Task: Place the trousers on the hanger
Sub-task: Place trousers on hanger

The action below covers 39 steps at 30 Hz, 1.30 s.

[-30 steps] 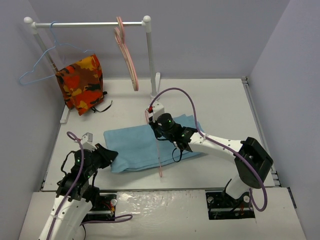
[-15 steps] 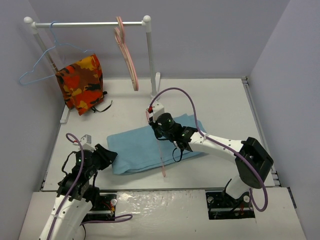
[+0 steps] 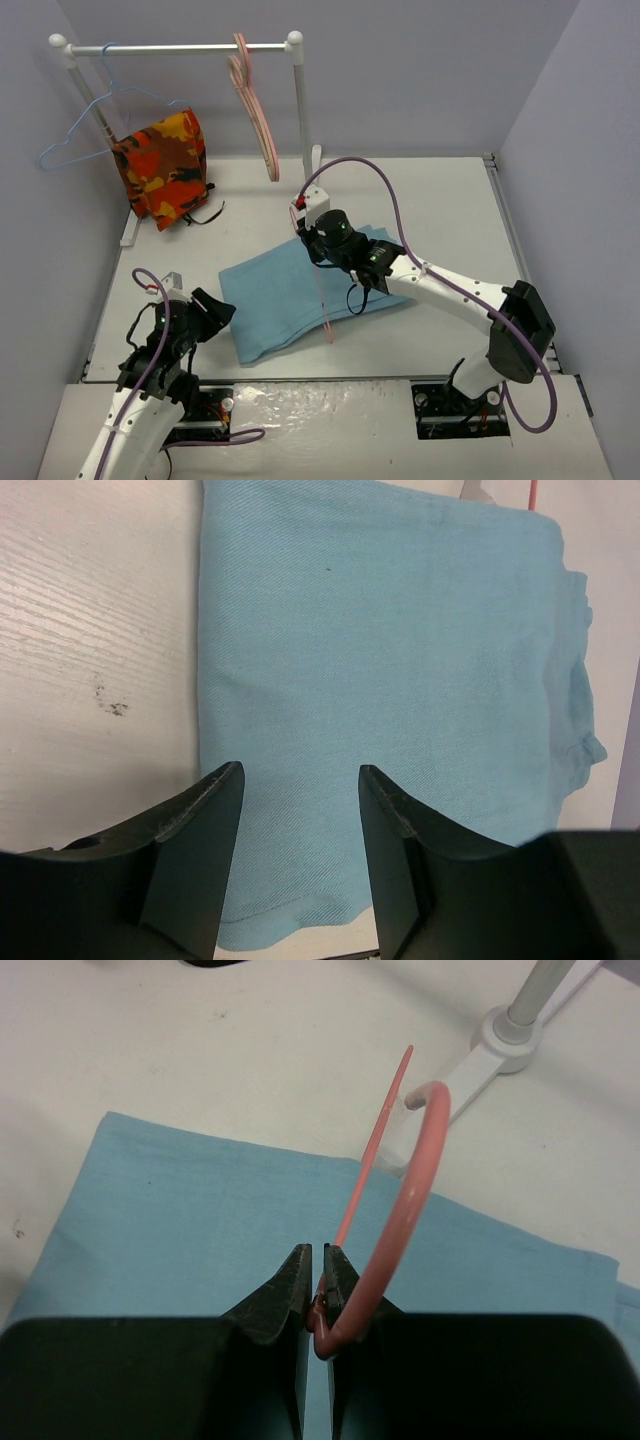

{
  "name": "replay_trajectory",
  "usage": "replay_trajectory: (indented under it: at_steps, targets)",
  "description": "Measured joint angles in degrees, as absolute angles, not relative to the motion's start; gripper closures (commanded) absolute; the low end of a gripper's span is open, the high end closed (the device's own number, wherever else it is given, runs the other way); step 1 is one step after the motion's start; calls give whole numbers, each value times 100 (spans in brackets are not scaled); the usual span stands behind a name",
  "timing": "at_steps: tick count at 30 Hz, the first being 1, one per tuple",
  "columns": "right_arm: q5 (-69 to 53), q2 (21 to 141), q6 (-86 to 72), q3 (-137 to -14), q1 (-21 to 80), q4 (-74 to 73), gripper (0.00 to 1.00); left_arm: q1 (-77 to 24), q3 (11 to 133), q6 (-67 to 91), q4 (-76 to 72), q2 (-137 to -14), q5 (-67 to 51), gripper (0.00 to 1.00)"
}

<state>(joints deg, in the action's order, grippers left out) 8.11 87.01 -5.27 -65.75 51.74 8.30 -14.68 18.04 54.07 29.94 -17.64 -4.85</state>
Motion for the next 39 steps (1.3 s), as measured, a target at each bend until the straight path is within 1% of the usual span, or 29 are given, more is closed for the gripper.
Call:
replay_trajectory:
  at_steps: [4,7,10,16,24,26,32,35,39]
  targets:
    - [811,8675,-533,-6794,5212,665,100,-1468,1810,5428,2921,-1832,-481,53]
    - [810,8674,-559,-6996,5228,422,100,-1468,1875,5398,2889,-2022,-485,47]
    - [814,8676,-597,-7356,5256,111,100,-1468,2271,5288,2839,-2381,-503,41]
    - [900,8679,-653,-8273,5408,-485,100,-1468,3555,4645,2842,-3099,-519,32]
    - [1021,8765,-770,-9580,5676,-1330,100,-1468,5558,3756,3200,-4045,-616,28]
    - [1121,8897,-766,-9961,5732,-1472,100,-1468,6029,3571,3269,-4251,-696,25]
    - [1696,9646,-746,-11163,5925,-1836,100,-1506,7047,3277,3405,-4747,-1065,23]
    - [2044,10094,-732,-11632,6086,-1908,100,-1611,7267,3266,3408,-4886,-1232,23]
    - [2328,10544,-762,-11946,6253,-1969,100,-2144,7321,3341,3399,-4958,-1200,23]
